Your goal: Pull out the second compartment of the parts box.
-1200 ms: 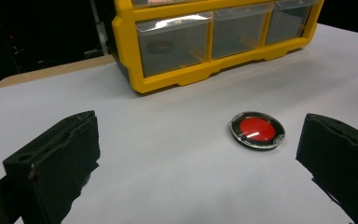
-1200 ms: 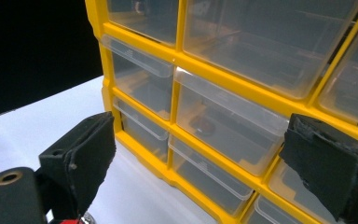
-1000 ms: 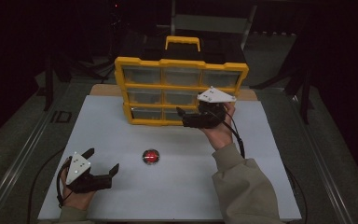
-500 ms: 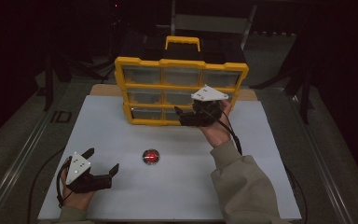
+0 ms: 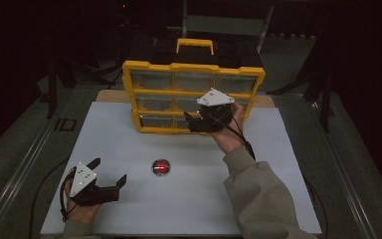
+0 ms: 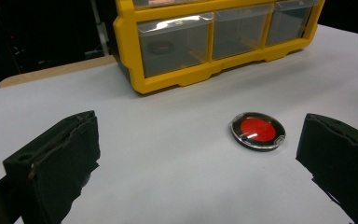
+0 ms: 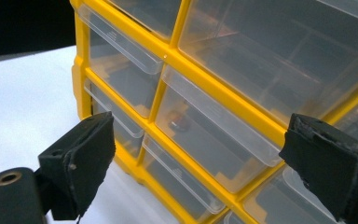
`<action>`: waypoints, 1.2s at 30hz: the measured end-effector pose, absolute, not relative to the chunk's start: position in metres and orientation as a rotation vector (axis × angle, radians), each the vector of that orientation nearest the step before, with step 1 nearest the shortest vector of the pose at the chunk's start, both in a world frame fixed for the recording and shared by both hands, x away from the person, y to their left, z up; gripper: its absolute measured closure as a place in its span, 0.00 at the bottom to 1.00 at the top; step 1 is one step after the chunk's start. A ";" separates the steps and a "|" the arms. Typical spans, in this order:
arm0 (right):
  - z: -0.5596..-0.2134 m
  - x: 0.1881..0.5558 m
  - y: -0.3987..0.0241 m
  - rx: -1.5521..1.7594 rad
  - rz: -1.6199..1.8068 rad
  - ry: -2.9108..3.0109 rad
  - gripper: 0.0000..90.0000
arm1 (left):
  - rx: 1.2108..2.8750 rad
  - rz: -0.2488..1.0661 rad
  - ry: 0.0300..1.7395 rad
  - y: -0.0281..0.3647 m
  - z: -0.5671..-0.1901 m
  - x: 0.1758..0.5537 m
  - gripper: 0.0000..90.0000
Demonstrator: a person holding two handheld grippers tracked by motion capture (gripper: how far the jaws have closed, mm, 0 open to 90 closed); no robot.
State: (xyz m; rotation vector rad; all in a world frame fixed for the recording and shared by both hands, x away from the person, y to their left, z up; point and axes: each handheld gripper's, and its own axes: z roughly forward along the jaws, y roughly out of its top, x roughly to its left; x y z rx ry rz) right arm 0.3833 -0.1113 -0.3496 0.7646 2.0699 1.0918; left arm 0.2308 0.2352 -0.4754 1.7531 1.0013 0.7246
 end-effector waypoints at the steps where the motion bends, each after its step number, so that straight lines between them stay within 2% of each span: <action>1: -0.350 0.385 -0.110 0.752 1.073 2.076 0.10 | 1.753 0.725 1.001 0.235 -0.475 0.231 0.00; 36: -0.366 0.395 -0.087 0.546 0.678 2.046 0.10 | 1.755 0.722 1.002 0.235 -0.476 0.231 0.00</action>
